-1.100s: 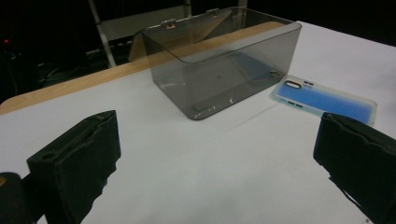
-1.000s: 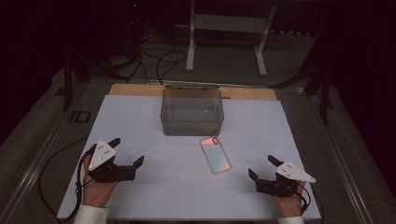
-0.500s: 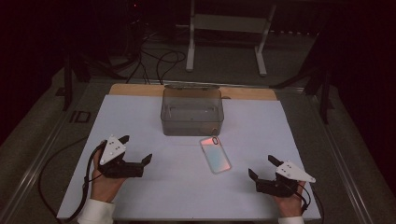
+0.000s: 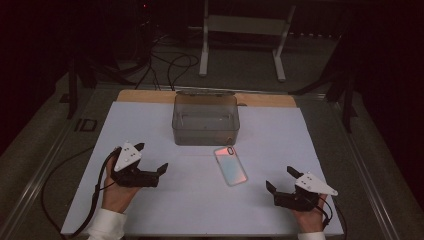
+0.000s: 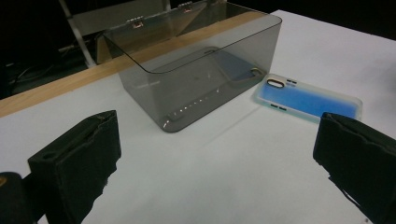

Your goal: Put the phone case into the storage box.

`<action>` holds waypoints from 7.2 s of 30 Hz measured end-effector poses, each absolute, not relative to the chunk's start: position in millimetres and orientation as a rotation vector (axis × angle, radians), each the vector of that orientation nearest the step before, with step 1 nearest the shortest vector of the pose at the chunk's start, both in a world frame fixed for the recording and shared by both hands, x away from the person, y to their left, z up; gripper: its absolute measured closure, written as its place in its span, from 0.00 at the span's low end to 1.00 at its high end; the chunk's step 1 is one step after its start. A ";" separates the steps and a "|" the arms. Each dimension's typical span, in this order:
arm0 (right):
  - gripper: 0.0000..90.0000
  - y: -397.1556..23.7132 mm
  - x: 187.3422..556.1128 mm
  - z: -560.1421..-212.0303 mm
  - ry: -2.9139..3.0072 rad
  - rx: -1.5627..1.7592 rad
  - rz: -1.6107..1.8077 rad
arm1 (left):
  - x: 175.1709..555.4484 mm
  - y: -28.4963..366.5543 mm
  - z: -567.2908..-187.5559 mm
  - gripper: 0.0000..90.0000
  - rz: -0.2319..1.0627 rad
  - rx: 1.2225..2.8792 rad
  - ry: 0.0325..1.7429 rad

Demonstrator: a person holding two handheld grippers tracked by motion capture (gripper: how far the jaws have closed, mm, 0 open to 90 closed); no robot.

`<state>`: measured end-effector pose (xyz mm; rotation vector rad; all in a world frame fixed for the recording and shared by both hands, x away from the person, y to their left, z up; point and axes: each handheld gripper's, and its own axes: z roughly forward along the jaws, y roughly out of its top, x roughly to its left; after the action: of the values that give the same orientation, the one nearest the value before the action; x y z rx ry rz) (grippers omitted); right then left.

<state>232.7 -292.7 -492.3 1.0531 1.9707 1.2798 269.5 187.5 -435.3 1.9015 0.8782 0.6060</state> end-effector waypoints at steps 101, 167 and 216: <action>0.10 -294.9 233.2 -491.3 1.963 1.053 1.281 | 360.1 41.3 -435.9 0.01 0.389 2.219 0.662; 0.10 -291.5 234.3 -492.3 1.990 1.036 1.254 | 422.8 2.4 -507.9 0.97 0.161 2.458 0.792; 0.10 -290.5 234.3 -493.6 1.997 1.045 1.260 | 363.6 86.4 -433.6 0.99 0.495 2.267 0.727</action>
<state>234.3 -290.5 -493.6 1.0447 1.9970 1.2598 363.6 86.4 -433.6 2.2671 0.7273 0.4951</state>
